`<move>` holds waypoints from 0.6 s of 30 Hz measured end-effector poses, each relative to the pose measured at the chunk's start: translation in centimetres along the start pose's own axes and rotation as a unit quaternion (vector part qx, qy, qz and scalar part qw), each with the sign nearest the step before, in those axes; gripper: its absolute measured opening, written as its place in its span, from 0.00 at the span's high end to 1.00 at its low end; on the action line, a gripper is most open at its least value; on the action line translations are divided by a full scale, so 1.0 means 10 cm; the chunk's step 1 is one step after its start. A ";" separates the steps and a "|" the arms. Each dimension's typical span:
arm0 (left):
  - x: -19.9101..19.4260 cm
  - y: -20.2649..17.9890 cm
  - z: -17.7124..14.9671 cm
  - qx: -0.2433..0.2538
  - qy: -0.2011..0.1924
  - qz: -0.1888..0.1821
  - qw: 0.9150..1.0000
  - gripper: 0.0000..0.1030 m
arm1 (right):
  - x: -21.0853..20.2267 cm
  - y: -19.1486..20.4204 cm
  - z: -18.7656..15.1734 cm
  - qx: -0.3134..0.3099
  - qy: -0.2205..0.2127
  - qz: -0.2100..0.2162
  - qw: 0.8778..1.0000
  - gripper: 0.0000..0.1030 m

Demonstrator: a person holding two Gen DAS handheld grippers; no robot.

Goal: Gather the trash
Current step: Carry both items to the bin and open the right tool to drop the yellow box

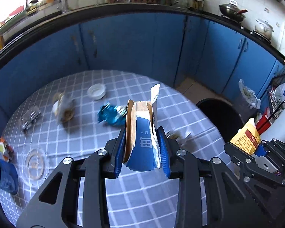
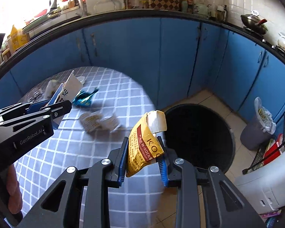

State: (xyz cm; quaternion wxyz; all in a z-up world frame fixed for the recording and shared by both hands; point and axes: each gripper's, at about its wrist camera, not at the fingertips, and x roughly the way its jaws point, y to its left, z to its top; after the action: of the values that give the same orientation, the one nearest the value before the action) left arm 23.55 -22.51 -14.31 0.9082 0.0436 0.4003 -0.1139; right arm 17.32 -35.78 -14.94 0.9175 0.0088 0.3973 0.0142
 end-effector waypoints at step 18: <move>0.26 -0.75 0.48 0.031 -0.035 -0.022 0.999 0.67 | 0.18 -0.75 0.30 0.039 -0.031 -0.058 0.997 0.67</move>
State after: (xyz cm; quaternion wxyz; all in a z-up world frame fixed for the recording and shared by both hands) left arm 26.87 -31.04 -12.94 0.9171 0.0596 0.3655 -0.1474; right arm 20.86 -43.25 -14.43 0.9276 0.0221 0.3688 -0.0544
